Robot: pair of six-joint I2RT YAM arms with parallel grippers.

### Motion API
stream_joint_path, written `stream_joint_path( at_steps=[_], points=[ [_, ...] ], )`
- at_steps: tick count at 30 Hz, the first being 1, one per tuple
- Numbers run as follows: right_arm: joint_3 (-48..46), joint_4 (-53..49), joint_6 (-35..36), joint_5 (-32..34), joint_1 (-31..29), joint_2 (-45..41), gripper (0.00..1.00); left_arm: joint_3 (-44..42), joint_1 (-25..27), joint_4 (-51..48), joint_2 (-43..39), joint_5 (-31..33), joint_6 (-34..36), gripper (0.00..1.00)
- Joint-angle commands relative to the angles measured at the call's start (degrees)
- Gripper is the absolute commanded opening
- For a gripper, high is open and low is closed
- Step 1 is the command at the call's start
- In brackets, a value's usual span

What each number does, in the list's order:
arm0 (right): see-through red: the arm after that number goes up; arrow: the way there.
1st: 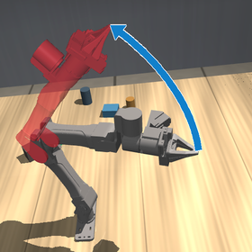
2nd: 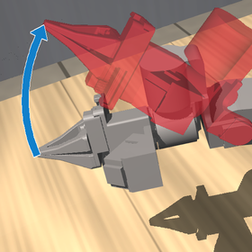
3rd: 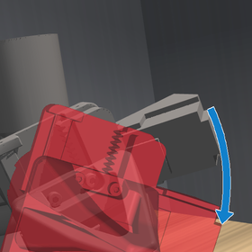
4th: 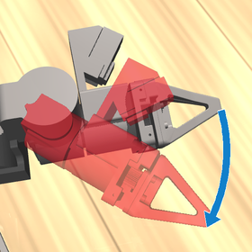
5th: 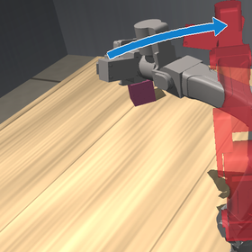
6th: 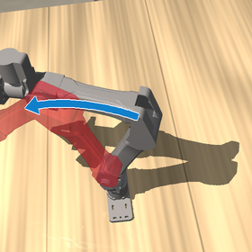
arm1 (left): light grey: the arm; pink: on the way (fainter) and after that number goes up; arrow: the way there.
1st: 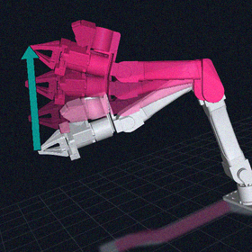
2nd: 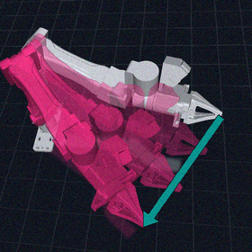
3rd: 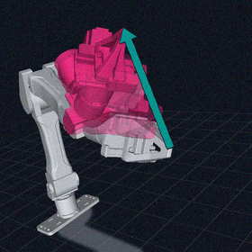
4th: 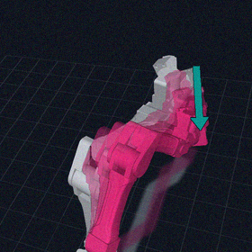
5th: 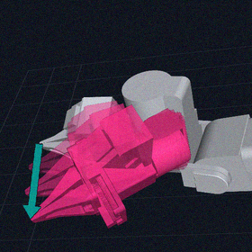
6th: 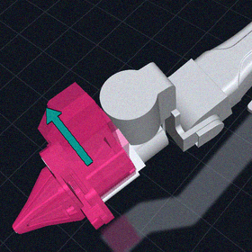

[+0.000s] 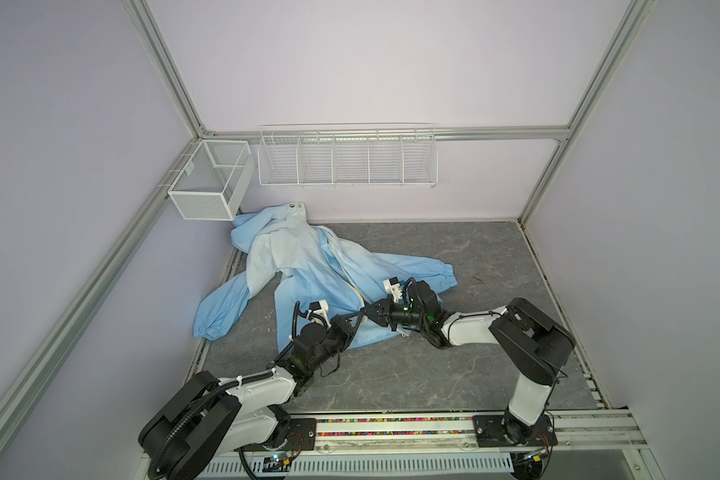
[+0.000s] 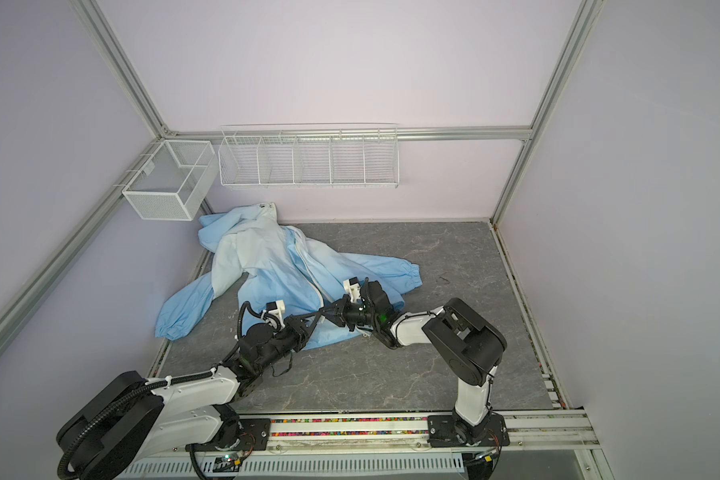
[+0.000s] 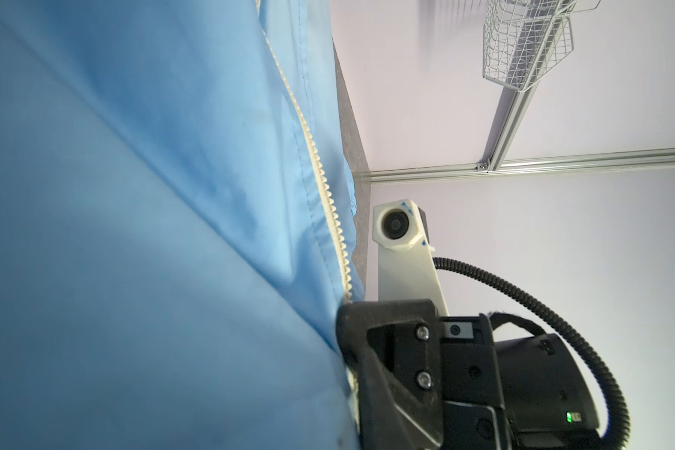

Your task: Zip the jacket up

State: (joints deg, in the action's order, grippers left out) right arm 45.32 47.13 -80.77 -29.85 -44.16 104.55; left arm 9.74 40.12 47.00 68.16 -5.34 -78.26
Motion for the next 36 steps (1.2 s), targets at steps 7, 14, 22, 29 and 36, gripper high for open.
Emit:
stream_joint_path(
  at_steps=[7,14,22,29,36],
  points=[
    [-0.1,-0.6,-0.2,-0.7,0.2,0.4,0.07,1.1,0.4,7.9,3.3,-4.8,0.7,0.05],
    [-0.1,-0.6,-0.1,-0.7,0.3,0.3,0.07,1.1,0.7,10.3,5.2,-5.6,0.8,0.05],
    [-0.1,-0.6,0.2,-0.9,0.5,0.4,0.07,1.1,0.9,14.3,8.3,-7.0,0.7,0.07],
    [0.0,-0.6,0.2,-1.1,0.8,0.7,0.07,3.2,1.3,21.8,13.9,-8.7,-0.2,0.1],
    [-0.4,-0.3,0.2,-1.2,1.0,0.5,0.07,3.2,1.4,34.0,24.0,-9.5,-3.1,0.1]
  ],
)
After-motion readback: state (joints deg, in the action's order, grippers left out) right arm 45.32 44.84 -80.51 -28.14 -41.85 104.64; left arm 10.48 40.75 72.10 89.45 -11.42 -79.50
